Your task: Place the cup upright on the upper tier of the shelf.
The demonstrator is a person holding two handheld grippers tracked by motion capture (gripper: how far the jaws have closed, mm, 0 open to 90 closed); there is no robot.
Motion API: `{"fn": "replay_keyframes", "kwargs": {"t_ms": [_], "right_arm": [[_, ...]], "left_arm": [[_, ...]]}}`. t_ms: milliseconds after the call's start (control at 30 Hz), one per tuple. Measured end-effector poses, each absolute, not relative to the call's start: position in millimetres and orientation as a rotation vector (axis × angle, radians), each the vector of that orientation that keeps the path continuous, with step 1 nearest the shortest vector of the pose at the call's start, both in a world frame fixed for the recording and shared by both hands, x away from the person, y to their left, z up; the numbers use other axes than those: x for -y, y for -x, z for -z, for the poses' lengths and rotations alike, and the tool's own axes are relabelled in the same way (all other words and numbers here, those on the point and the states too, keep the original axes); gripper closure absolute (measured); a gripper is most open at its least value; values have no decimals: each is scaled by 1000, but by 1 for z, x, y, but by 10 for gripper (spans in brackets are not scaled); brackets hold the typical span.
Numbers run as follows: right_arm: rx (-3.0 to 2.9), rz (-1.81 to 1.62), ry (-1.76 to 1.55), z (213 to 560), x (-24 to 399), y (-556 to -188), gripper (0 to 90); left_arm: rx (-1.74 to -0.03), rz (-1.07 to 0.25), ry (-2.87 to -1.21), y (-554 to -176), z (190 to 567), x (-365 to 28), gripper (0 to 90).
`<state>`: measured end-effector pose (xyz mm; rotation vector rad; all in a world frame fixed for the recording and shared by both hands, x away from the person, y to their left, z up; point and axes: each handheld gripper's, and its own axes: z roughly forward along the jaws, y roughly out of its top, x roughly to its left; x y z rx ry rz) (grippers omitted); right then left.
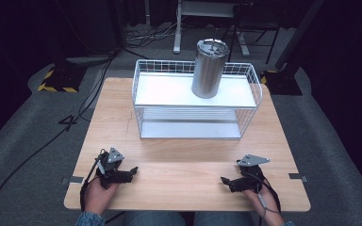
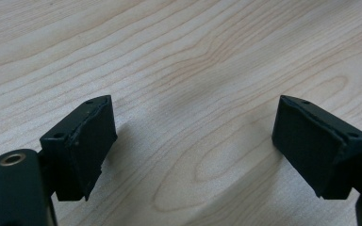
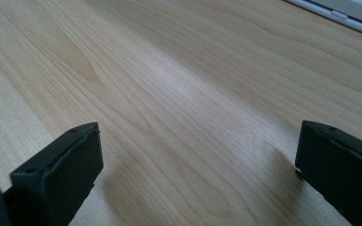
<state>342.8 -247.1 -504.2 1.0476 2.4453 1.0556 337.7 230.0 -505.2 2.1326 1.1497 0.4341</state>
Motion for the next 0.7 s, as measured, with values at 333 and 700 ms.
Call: {"fn": "replay_keyframes", "kwargs": {"t_ms": [333, 700], "right_arm": [[-2441, -1020, -1018, 507, 245, -341, 18], [-2438, -1013, -1032, 507, 244, -341, 4]], "left_arm": [[-1149, -433, -2132, -338, 505, -230, 147], [-1150, -433, -2132, -338, 505, -230, 147]]}}
